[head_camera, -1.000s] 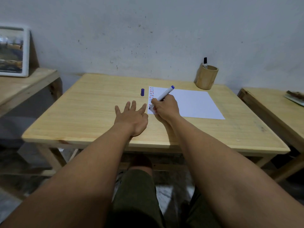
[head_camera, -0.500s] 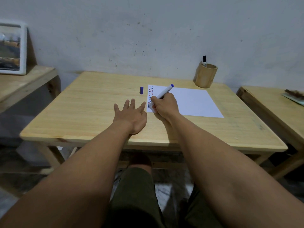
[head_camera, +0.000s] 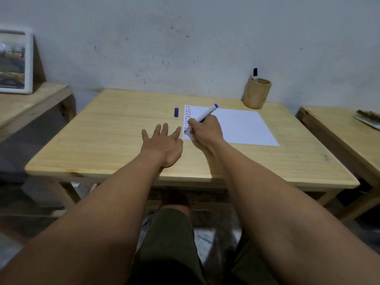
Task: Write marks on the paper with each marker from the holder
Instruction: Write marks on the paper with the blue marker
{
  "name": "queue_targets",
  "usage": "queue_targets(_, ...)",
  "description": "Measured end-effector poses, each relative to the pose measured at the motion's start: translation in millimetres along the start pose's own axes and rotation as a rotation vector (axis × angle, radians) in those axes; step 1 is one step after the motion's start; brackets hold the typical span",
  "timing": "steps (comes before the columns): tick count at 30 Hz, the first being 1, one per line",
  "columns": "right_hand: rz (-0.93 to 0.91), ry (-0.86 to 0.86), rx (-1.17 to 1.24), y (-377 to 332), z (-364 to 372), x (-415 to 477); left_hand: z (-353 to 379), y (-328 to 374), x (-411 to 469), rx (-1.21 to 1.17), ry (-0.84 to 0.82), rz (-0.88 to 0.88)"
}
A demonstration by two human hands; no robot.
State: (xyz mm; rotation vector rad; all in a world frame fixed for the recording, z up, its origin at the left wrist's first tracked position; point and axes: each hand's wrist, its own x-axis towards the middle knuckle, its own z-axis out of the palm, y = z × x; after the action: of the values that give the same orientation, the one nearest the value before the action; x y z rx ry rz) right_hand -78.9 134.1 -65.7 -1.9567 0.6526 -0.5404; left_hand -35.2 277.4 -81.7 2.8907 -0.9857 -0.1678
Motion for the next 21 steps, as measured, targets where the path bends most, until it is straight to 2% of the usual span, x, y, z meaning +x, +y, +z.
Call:
queue_targets(10, 0.012, -0.004, 0.028, 0.5, -0.4, 1.6, 0.7, -0.5, 0.6, -0.005, 0.004, 0.003)
queue_targets(15, 0.049, -0.009, 0.132, -1.9, -3.7, 4.2, -0.6, -0.1, 1.6, -0.049, 0.034, -0.011)
queue_targets(21, 0.071, 0.021, 0.252, -8.0, -13.0, 12.7, -10.7, 2.3, 15.1, -0.153, 0.266, -0.082)
